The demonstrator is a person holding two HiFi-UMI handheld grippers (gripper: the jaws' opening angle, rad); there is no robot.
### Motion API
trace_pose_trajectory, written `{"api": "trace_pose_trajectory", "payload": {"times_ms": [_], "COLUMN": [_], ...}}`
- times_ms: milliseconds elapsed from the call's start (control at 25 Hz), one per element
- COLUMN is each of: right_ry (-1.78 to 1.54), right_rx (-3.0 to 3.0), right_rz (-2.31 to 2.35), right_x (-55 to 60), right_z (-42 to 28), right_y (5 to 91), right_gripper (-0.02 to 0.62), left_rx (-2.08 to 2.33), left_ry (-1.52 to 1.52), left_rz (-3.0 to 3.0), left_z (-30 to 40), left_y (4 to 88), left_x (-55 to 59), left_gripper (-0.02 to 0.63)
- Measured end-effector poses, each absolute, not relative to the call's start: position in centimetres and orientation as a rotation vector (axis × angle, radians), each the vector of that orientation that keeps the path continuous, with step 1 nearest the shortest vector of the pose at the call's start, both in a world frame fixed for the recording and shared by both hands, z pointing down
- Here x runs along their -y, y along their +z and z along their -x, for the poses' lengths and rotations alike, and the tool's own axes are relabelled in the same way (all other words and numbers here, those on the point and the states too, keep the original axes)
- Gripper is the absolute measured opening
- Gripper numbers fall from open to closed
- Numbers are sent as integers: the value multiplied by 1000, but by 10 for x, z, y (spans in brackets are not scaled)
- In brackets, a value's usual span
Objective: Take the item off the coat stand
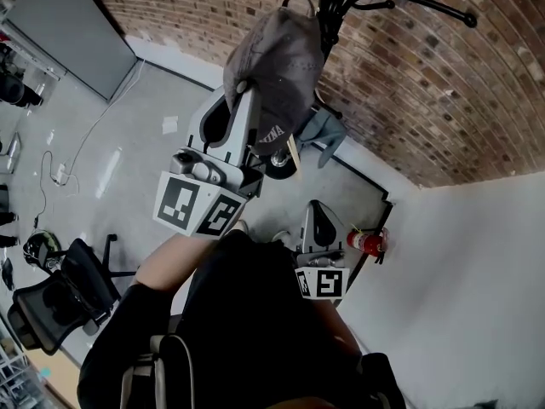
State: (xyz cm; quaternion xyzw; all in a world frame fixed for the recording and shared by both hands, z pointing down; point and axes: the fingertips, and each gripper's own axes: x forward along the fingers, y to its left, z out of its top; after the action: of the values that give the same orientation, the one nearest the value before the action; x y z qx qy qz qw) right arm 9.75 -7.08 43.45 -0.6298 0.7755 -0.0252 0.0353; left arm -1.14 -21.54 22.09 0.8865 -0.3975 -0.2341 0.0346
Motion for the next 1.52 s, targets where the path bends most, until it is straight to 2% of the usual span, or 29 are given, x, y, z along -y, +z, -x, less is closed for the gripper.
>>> {"api": "trace_pose_trajectory", "payload": {"times_ms": [1040, 1520], "right_ry": [-54, 93], "right_rx": [-2446, -2398], "right_rz": [1838, 1893], "right_x": [92, 99], "right_z": [-39, -21], "right_y": [411, 396], "right_gripper": [20, 20], "left_rx": [1185, 1181], "left_ry": [-648, -613], "left_rz": [-2626, -2642], "left_z": [76, 102], "left_y": [269, 297], "left_x": [201, 182], "left_gripper": [41, 41]}}
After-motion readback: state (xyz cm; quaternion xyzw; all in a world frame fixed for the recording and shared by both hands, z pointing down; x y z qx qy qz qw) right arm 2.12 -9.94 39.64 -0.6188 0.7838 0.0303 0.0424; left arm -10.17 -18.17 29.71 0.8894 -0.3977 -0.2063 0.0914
